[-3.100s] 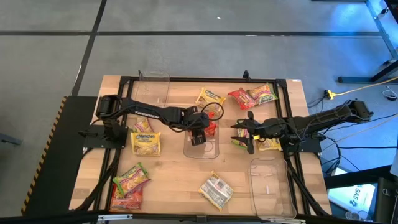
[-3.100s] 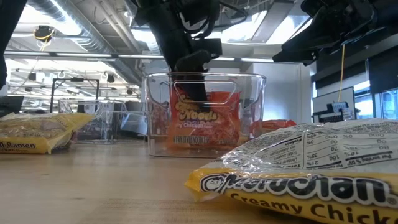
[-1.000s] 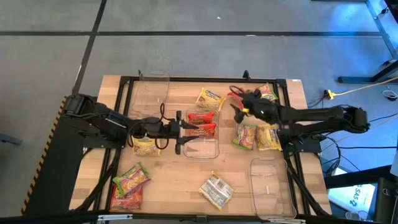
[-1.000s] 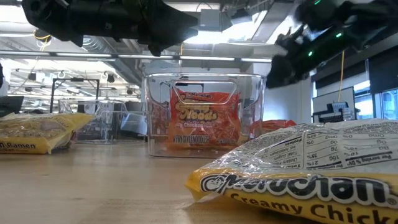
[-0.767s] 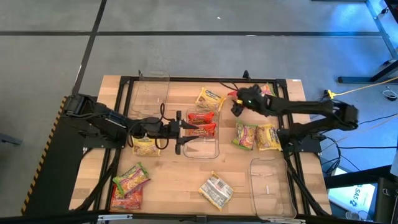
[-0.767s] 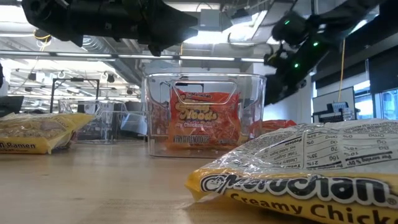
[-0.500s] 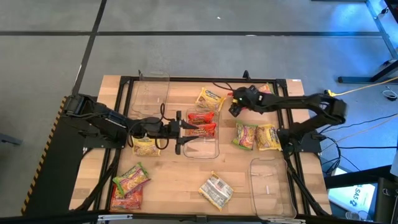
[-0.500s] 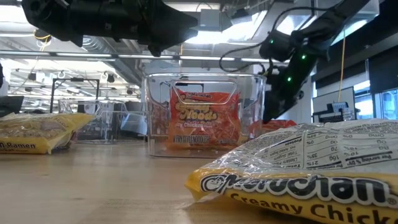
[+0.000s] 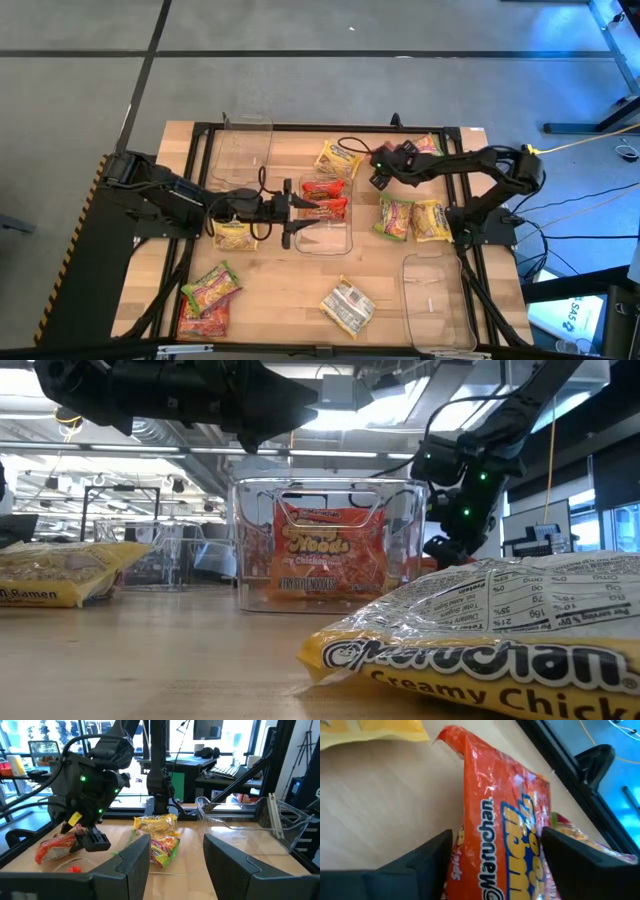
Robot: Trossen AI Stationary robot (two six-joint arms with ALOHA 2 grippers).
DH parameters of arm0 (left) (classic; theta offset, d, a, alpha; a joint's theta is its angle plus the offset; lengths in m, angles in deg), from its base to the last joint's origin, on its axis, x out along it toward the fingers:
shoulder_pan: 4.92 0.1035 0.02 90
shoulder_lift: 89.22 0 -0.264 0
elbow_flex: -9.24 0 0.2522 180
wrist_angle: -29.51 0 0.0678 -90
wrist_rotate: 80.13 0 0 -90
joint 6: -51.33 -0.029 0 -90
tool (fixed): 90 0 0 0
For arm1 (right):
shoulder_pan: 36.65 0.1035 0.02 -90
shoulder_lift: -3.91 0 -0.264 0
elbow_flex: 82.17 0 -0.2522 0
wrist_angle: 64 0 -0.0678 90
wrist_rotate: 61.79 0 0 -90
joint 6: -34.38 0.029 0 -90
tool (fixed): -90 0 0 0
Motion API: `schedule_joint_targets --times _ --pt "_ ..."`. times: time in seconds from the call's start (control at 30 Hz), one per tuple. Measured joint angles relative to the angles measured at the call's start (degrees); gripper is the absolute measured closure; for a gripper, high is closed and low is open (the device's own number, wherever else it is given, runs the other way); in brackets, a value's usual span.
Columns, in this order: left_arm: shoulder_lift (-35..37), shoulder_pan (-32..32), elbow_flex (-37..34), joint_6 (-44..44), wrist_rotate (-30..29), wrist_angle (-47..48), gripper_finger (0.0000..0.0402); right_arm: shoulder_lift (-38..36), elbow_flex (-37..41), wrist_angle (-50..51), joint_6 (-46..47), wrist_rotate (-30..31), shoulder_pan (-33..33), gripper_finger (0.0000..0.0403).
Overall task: Sort Maruchan noodles
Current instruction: Put the top orange noodle pack into the middle transparent bin
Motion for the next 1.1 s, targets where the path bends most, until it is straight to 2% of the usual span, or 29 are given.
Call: schedule_joint_targets --times 0.27,0.47,0.6,0.73,1.1 --pt "0.0 0.0 0.0 0.3 0.0 0.0 0.0226 0.8 0.0 -0.1 -0.6 1.6 0.1 0.0251" --pt "0.0 0.0 0.0 0.3 0.0 0.0 0.0226 0.4 0.0 0.2 -2.0 2.9 0.2 0.0309" --pt "0.0 0.0 0.0 0.3 0.0 0.0 0.0226 -3.0 0.0 2.5 -2.1 3.4 2.0 0.0329" --pt "0.0 0.0 0.0 0.3 0.0 0.0 0.0226 -9.4 0.0 5.2 -2.7 4.2 5.7 0.0341" --pt "0.0 0.0 0.0 0.4 0.9 0.0 0.0226 -28.8 0.0 10.6 -3.1 4.6 20.8 0.0369"
